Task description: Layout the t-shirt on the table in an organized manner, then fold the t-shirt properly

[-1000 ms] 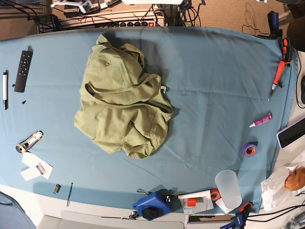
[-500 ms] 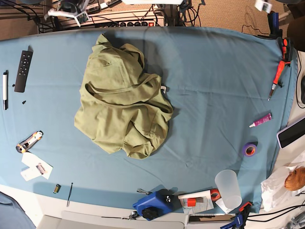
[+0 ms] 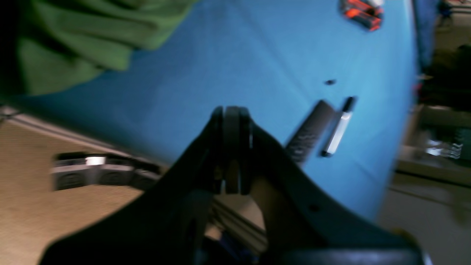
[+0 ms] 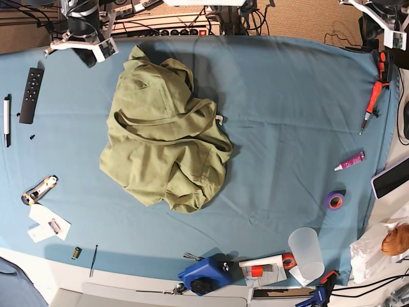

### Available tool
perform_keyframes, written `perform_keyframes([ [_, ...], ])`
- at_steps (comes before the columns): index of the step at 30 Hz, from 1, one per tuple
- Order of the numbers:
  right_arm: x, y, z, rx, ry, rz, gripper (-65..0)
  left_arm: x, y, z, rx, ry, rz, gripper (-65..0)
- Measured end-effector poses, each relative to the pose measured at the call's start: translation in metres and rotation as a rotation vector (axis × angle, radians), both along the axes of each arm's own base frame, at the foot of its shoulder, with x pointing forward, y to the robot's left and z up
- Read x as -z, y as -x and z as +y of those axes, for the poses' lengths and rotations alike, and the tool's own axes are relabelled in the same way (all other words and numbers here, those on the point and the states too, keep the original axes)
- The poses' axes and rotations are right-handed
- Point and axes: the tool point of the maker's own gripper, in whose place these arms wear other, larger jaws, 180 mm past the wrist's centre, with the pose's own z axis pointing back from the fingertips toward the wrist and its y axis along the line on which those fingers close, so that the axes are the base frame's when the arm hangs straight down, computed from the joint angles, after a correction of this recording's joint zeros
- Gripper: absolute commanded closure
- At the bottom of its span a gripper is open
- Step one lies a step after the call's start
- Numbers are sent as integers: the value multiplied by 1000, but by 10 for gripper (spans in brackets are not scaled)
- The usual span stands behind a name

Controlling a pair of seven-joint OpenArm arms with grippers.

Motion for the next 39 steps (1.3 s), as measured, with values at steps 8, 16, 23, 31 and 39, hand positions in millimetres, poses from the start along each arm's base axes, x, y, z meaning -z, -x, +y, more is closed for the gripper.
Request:
perform_keyframes([
  [8,-13,-6,-13,-5,125,-42,0,-13,-42,-27,202,24,-149,-192],
  [16,-8,4,-7,87,85,-48,-228,-28,-60,-43,253,86,-258,-207],
  [23,-11,-15,-4,155,13,-108,-234,-16,-70,-77,340,137,-249,-229],
  [31,-6,-54,34,68,-225,-119,-234,-3,-102,-100,420,18,-257,-235],
  [39,-23,-90,39,13,-234,-210,-234,-1,-106,-110,432,21,-260,-235],
])
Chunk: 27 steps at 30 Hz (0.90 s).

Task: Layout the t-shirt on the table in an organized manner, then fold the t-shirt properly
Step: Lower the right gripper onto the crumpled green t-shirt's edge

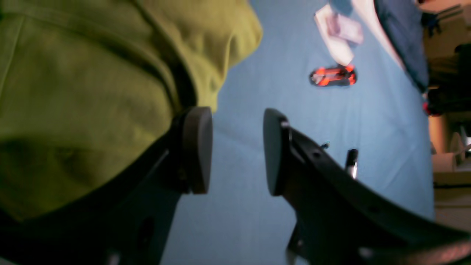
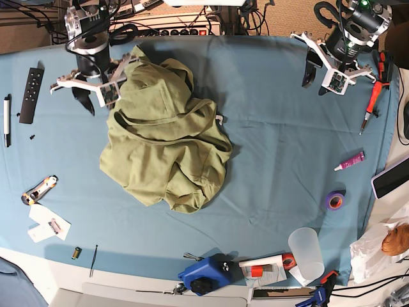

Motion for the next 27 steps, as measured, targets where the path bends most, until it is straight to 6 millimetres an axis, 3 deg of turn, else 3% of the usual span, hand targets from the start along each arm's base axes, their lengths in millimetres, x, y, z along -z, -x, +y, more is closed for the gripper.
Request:
perform_keyframes([
  [6,38,-7,-7,-87,91,136,-234,0,0,0,0,0,-1,-235],
  [12,36,-32,-33,-88,175,116,-234,0,0,0,0,1,0,-235],
  [18,45,-31,-13,-181,83,176,-234,-6,-4,-3,-2,23,-41,-235],
  [27,44,-35,-3,-226,50,182,-234,-7,-5,-2,-9,24,-45,-235],
])
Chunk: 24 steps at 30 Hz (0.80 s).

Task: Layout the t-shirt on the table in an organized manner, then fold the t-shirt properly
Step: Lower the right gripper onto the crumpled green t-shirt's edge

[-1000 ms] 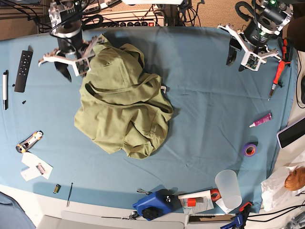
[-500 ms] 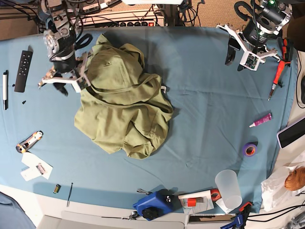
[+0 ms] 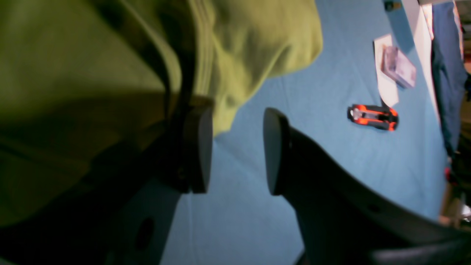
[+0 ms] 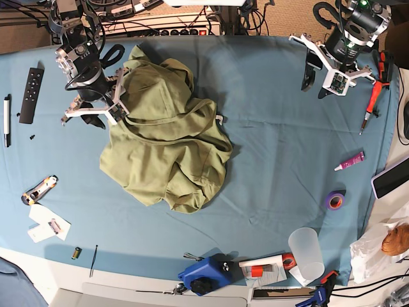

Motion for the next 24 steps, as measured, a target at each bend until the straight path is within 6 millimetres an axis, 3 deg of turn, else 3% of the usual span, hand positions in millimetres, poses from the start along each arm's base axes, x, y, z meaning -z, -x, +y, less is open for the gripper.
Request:
perform_keyframes([
  [5,-6,-10,3,-8,-24,-23,-233,-2,-3,0,0,0,-11,-235],
  [12,38,1,-17,42,-27,115,-233,-2,-3,0,0,0,-11,-235],
  [17,36,-4,-4,-7,-79,73,-226,-2,-3,0,0,1,-11,-235],
  [24,31,-9,-1,-21,-92,48,-28,-2,-3,0,0,0,-11,-235],
])
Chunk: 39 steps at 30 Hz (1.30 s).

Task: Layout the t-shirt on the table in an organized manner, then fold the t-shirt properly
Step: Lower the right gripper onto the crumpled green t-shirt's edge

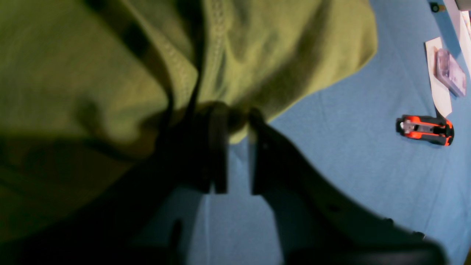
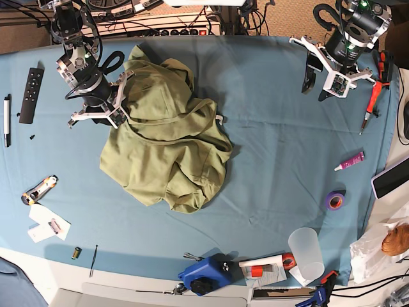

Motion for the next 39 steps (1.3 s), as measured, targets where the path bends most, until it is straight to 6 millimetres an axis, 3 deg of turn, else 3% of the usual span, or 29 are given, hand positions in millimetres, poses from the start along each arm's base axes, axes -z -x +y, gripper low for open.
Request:
perform_keyframes([
  [1,-1,-1,0,2,-1,-4,0,-1,-1,0,0,0,-3,-235],
  [12,-42,-48,-18,164,-26,-162,0,-15,-18,-1,1,13,-84,-235],
  [19,-30,-39,-13,208,-40,-88,0,-5,-19,2,-11,20,-66,-235],
  [22,-41,-37,-8,215,-36,-92,-178,-5,-19,2,-11,20,-64,-235],
  [24,-51,-34,-2,204,-39,-114,-252,-5,-19,2,-11,21,-65,-235],
  [27,-66,-21,12,171,-62,-139,-252,-5,-19,2,-11,22,-64,-235],
  [32,-111,-9,40,98,-128,-260,-251,-5,-19,2,-11,20,-65,-235],
  [36,-81,5,42,47,-85,-142,-251,-5,-19,2,-11,20,-65,-235],
  [39,-68,2,36,60,-78,-120,-251,-5,-19,2,-11,20,-65,-235],
])
